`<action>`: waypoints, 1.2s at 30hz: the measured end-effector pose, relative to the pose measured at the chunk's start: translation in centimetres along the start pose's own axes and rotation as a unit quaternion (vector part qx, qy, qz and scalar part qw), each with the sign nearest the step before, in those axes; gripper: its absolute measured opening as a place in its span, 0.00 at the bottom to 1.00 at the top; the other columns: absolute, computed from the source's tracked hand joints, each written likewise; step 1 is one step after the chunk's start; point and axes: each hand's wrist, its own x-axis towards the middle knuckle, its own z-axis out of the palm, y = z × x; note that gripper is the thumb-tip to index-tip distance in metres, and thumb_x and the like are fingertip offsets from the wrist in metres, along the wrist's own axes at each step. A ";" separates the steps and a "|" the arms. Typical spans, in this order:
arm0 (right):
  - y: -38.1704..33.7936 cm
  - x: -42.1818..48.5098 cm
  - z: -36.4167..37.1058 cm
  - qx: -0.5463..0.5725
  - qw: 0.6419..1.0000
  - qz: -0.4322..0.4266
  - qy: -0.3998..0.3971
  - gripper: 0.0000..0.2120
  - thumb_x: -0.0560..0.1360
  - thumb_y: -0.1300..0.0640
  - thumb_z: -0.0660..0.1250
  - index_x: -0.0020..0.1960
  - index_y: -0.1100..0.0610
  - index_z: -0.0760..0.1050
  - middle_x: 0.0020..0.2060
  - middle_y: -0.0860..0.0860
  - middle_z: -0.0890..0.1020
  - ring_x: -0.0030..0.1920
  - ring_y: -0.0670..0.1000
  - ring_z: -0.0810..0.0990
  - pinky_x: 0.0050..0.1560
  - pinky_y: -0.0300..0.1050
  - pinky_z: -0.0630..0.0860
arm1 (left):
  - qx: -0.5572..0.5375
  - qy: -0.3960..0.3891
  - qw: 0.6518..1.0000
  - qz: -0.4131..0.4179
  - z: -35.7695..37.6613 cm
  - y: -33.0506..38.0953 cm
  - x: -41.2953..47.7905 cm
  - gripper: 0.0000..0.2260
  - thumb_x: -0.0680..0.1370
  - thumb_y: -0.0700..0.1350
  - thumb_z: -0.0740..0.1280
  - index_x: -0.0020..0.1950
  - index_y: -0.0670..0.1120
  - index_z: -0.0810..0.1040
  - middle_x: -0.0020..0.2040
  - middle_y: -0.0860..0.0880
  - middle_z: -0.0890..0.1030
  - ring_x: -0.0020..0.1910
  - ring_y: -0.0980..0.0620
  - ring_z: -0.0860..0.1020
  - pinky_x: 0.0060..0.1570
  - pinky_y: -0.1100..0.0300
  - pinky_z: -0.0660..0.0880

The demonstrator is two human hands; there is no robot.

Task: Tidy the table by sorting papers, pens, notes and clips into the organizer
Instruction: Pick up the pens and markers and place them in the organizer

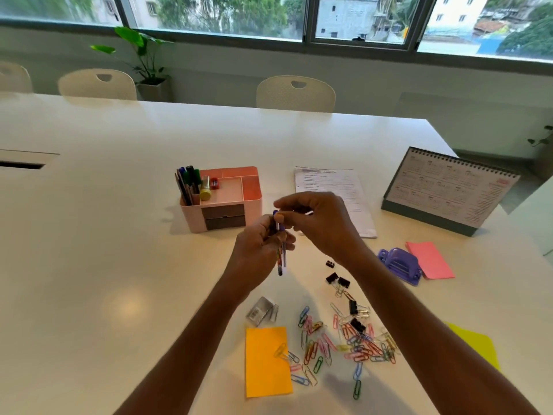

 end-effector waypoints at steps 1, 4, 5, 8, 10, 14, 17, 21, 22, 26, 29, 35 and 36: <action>-0.3 0.6 0.2 -0.008 1.000 -0.014 -0.003 0.12 0.77 0.56 0.77 0.60 0.53 0.87 0.50 0.46 0.89 0.48 0.40 0.86 0.53 0.35 0.83 | 0.017 0.009 1.000 0.010 -0.3 0.1 0.4 0.10 0.86 0.36 0.62 0.63 0.43 0.79 0.51 0.47 0.86 0.50 0.53 0.87 0.53 0.59 0.84; -1.0 2.5 0.7 -0.029 0.998 -0.046 -0.010 0.11 0.76 0.58 0.78 0.58 0.54 0.88 0.49 0.47 0.89 0.48 0.40 0.86 0.51 0.27 0.78 | 0.053 0.043 0.997 0.028 -1.4 0.0 1.4 0.09 0.86 0.36 0.62 0.62 0.43 0.79 0.50 0.48 0.86 0.50 0.54 0.87 0.55 0.55 0.84; -1.2 3.2 0.9 -0.033 0.998 -0.053 -0.012 0.10 0.75 0.59 0.78 0.57 0.55 0.88 0.49 0.47 0.89 0.48 0.40 0.86 0.50 0.26 0.77 | 0.059 0.053 0.996 0.030 -1.7 0.0 1.8 0.09 0.86 0.36 0.62 0.62 0.42 0.79 0.50 0.49 0.86 0.49 0.54 0.87 0.55 0.54 0.84; -1.7 4.8 1.3 -0.042 0.996 -0.073 -0.025 0.09 0.75 0.61 0.79 0.55 0.56 0.88 0.47 0.48 0.89 0.49 0.40 0.85 0.49 0.25 0.76 | 0.064 0.076 0.995 0.031 -2.3 0.0 2.7 0.09 0.86 0.38 0.61 0.64 0.42 0.79 0.50 0.50 0.86 0.49 0.55 0.87 0.57 0.53 0.84; -1.9 6.0 1.6 -0.043 0.996 -0.074 -0.037 0.10 0.74 0.61 0.79 0.55 0.56 0.88 0.47 0.47 0.89 0.48 0.39 0.86 0.49 0.25 0.76 | 0.064 0.091 0.993 0.036 -2.8 0.1 3.4 0.10 0.86 0.39 0.62 0.66 0.43 0.79 0.50 0.52 0.86 0.50 0.57 0.86 0.58 0.54 0.84; -2.4 8.5 1.4 -0.026 0.996 -0.079 -0.031 0.10 0.73 0.61 0.80 0.53 0.57 0.88 0.44 0.47 0.89 0.44 0.38 0.86 0.49 0.30 0.80 | 0.053 0.152 0.986 0.048 -3.8 0.3 4.3 0.20 0.84 0.44 0.68 0.76 0.46 0.74 0.61 0.56 0.84 0.56 0.61 0.84 0.59 0.59 0.83; -2.7 11.1 0.6 -0.001 0.997 -0.073 0.006 0.10 0.73 0.61 0.80 0.53 0.59 0.88 0.42 0.48 0.89 0.41 0.39 0.87 0.50 0.36 0.83 | 0.003 0.223 0.975 0.006 -4.6 -0.3 4.2 0.25 0.83 0.48 0.69 0.80 0.48 0.70 0.68 0.52 0.82 0.62 0.57 0.82 0.61 0.57 0.82; -1.9 15.1 0.6 0.011 0.998 -0.057 0.026 0.09 0.73 0.65 0.79 0.53 0.61 0.87 0.41 0.50 0.89 0.42 0.44 0.88 0.51 0.43 0.85 | -0.046 0.260 0.964 -0.028 -5.7 -2.3 3.2 0.19 0.84 0.47 0.69 0.75 0.50 0.76 0.65 0.53 0.83 0.58 0.63 0.82 0.59 0.67 0.80; -1.5 16.0 1.0 0.007 0.998 -0.056 0.027 0.09 0.73 0.65 0.79 0.53 0.62 0.87 0.41 0.51 0.89 0.41 0.44 0.88 0.51 0.42 0.85 | -0.063 0.259 0.963 -0.037 -5.8 -3.0 3.0 0.17 0.84 0.46 0.69 0.73 0.51 0.78 0.64 0.53 0.84 0.59 0.60 0.83 0.62 0.61 0.81; 0.5 18.6 3.2 -0.026 0.997 -0.070 0.015 0.08 0.73 0.64 0.80 0.52 0.61 0.87 0.39 0.49 0.88 0.39 0.40 0.87 0.49 0.38 0.84 | -0.115 0.241 0.960 -0.080 -5.9 -4.6 2.3 0.14 0.84 0.43 0.68 0.70 0.51 0.80 0.55 0.53 0.88 0.59 0.56 0.85 0.68 0.47 0.79; 2.2 19.8 5.0 -0.042 0.997 -0.069 -0.008 0.08 0.72 0.63 0.80 0.52 0.61 0.87 0.40 0.49 0.88 0.39 0.38 0.86 0.49 0.36 0.83 | -0.120 0.226 0.962 -0.092 -5.8 -5.2 1.9 0.14 0.84 0.42 0.67 0.70 0.49 0.80 0.53 0.51 0.89 0.56 0.54 0.86 0.65 0.46 0.81; 5.2 20.4 7.7 -0.044 0.997 -0.040 -0.049 0.11 0.70 0.64 0.82 0.51 0.60 0.88 0.43 0.52 0.89 0.44 0.45 0.88 0.55 0.45 0.85 | -0.139 0.188 0.965 -0.122 -5.8 -6.1 1.5 0.12 0.85 0.42 0.67 0.67 0.51 0.81 0.50 0.51 0.89 0.53 0.51 0.87 0.62 0.45 0.82; 5.5 20.4 7.9 -0.045 0.997 -0.035 -0.053 0.11 0.69 0.64 0.82 0.51 0.61 0.88 0.43 0.52 0.89 0.44 0.46 0.88 0.55 0.45 0.85 | -0.139 0.183 0.965 -0.125 -5.8 -6.2 1.5 0.12 0.85 0.42 0.66 0.66 0.51 0.82 0.50 0.51 0.89 0.53 0.51 0.87 0.62 0.46 0.82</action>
